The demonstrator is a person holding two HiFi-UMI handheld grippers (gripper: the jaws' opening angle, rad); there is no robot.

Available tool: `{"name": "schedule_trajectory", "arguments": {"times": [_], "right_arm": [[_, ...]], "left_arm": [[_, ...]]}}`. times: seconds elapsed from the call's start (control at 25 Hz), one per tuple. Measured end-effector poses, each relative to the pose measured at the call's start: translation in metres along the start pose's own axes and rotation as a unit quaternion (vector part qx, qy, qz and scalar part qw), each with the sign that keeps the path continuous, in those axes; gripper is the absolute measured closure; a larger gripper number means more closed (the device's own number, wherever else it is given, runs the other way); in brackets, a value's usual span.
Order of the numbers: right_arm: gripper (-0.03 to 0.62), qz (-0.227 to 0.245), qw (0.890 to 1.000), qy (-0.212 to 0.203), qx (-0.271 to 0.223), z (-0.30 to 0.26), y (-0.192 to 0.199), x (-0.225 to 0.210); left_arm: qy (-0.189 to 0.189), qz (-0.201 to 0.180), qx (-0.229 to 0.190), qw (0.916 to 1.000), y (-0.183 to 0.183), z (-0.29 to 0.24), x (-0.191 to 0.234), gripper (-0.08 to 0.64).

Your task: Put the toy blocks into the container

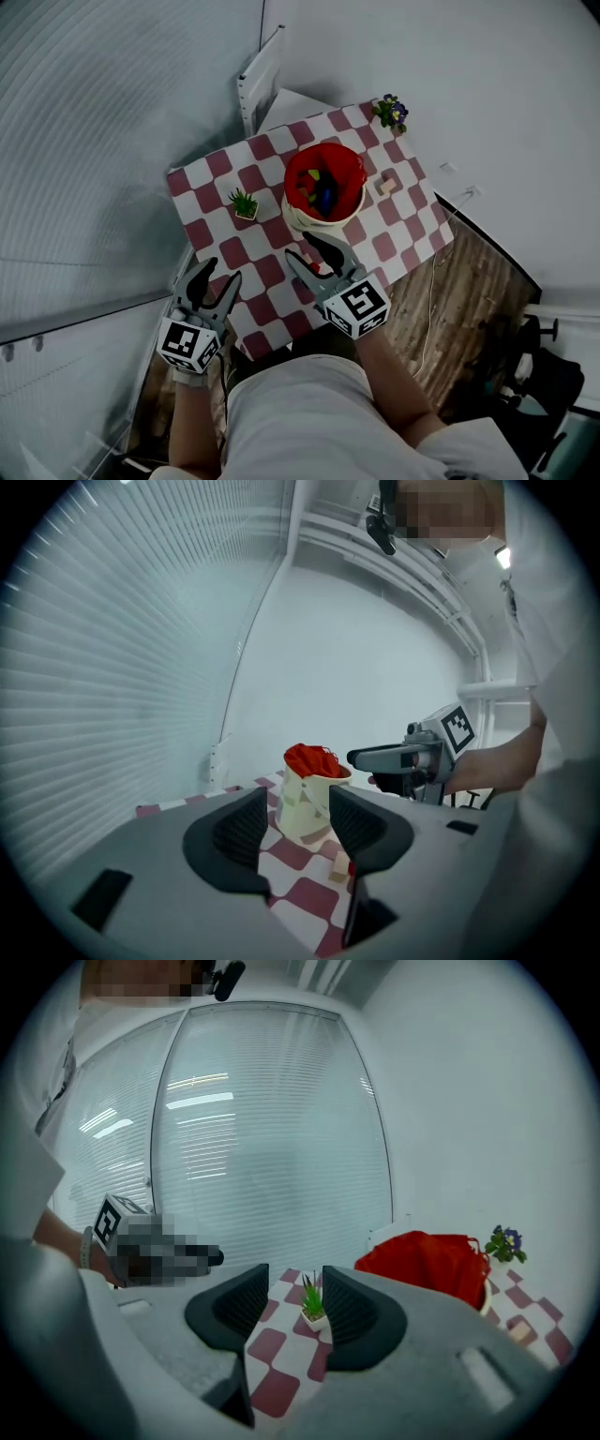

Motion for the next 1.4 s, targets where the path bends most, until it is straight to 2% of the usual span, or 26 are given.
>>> {"name": "schedule_trajectory", "arguments": {"times": [0.2,0.4,0.64,0.8,0.92,1.4], "right_arm": [[0.408,-0.017,0.998,0.052,0.013,0.030,0.015,-0.024],[0.408,-0.032,0.994,0.097,0.033,0.059,0.029,-0.041],[0.408,-0.046,0.987,0.148,0.053,0.093,0.046,-0.053],[0.408,-0.058,0.981,0.172,0.065,0.111,0.060,-0.059],[0.408,-0.067,0.977,0.188,0.073,0.123,0.069,-0.060],[0.408,-0.086,0.964,0.235,0.088,0.164,0.089,-0.058]], "left_arm": [[0.045,0.005,0.042,0.9981,0.023,-0.031,-0.011,0.364],[0.087,0.004,0.093,0.9918,0.047,-0.055,-0.020,0.354],[0.144,-0.005,0.156,0.9771,0.087,-0.076,-0.029,0.347],[0.166,-0.001,0.187,0.9683,0.114,-0.088,-0.038,0.347],[0.187,-0.015,0.206,0.9605,0.132,-0.096,-0.046,0.347],[0.196,-0.080,0.281,0.9361,0.184,-0.111,-0.051,0.348]]}}
Point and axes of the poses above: the fingertips, and each gripper's own axes: z backward along the fingers, x to its left, y out of its underside, the point moved 9 cm from there along z, backward along the fingers, and after that the axes turned 15 degrees about -x, right-handed, at the moved point
